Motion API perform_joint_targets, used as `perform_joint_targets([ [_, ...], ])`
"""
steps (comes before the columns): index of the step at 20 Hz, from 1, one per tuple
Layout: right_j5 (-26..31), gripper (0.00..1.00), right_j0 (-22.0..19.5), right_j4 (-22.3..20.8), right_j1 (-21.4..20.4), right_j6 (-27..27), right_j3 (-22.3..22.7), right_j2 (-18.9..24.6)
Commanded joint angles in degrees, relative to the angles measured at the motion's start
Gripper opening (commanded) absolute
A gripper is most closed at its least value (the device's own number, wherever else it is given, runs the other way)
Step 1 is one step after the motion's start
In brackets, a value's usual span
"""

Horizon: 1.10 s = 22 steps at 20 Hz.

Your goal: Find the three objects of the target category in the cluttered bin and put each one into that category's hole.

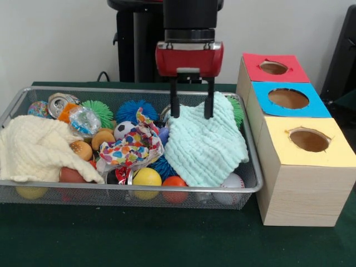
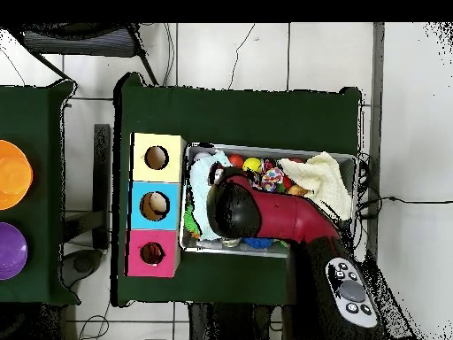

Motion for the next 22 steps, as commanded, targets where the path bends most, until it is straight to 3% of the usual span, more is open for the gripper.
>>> perform_joint_targets([
  [1, 11.9, 1.0, -0.4, -7.3, 4.8, -4.5, -9.8, -5.2],
  [7, 15.8, 1.0, -2.0, -10.3, 4.8, -4.8, -12.5, -6.8],
  [9, 14.8, 1.0, -2.5, -11.1, 4.7, -3.8, -12.3, -6.9],
  [15, 19.6, 1.0, -4.2, -12.9, 8.2, -4.7, -13.8, -7.1],
  [22, 18.2, 1.0, -6.9, -14.1, 10.6, -4.5, -12.2, -5.5],
])
